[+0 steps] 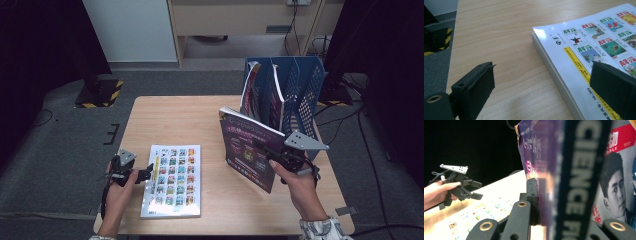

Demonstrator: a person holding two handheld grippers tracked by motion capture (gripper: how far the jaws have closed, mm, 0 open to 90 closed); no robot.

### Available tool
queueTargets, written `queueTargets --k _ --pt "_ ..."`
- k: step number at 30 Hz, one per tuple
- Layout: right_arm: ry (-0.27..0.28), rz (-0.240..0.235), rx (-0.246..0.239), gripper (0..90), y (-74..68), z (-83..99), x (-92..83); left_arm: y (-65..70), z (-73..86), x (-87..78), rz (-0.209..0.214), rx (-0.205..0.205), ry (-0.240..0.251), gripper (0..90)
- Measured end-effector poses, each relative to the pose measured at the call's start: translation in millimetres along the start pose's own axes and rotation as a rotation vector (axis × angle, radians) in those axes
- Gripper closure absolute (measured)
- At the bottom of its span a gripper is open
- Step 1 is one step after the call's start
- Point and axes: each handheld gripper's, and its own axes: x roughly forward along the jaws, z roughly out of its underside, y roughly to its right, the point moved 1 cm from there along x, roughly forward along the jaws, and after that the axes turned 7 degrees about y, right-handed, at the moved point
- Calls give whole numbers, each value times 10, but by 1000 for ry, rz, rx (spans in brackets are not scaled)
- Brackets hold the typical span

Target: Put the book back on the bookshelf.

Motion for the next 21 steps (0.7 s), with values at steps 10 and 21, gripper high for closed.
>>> queueTargets --k 10,21 --pt "-5 20 -3 839 57 -29 -124 0 1 -1 -1 1 0 54" --pt "1 44 0 839 108 -78 -296 6 -1 -1 -1 6 -1 54"
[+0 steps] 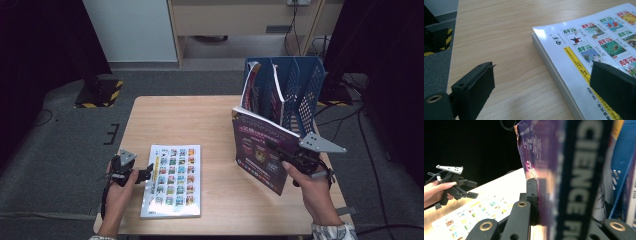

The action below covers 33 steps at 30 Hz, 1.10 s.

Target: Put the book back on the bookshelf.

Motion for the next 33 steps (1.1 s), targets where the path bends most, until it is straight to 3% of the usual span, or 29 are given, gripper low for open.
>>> queueTargets --k 24,33 --pt "47 91 29 839 169 -68 -497 5 6 7 -2 3 -7 53" --pt "56 119 23 839 229 -189 -653 8 6 4 -4 3 -6 53"
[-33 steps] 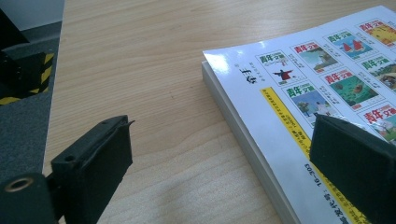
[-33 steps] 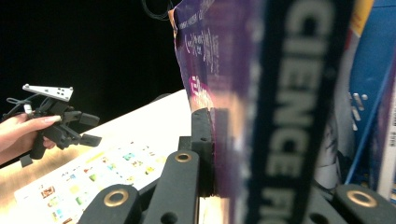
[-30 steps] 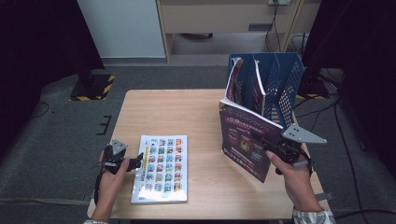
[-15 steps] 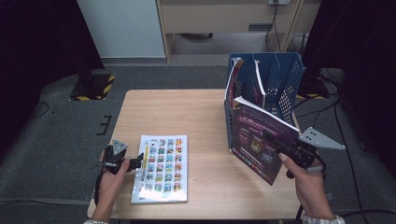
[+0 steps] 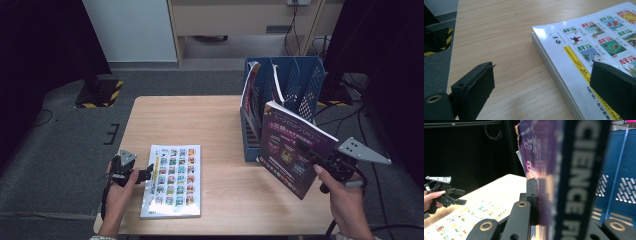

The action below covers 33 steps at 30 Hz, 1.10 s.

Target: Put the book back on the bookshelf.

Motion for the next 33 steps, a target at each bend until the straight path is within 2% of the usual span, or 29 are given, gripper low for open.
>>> queueTargets --k 16,27,33 --pt "20 5 -17 839 23 -338 -37 -2 -4 -6 2 -3 7 53" --pt "21 54 -11 839 163 -462 -17 -2 -3 -5 3 -1 5 53" --pt "17 76 -29 839 205 -486 -35 3 -8 -8 4 1 7 53"
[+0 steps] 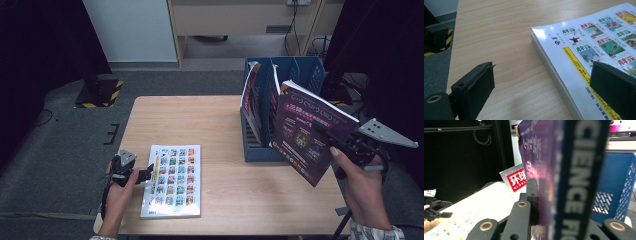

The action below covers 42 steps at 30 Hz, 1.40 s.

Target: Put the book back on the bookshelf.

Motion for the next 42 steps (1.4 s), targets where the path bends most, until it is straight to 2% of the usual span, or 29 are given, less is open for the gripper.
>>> queueTargets --k 13,22,28,38,42 --pt "-7 72 -20 839 129 -4 -75 2 1 4 0 2 -2 53" --pt "-3 136 -44 839 178 -35 -26 2 4 9 1 2 -4 52" --pt "10 172 -36 839 194 -74 109 1 3 4 1 1 -1 51" --pt "-1 240 -53 839 251 -87 499 -6 3 6 0 -3 1 51" --pt "-5 262 -44 838 292 -76 624 -3 1 4 0 -3 3 51"
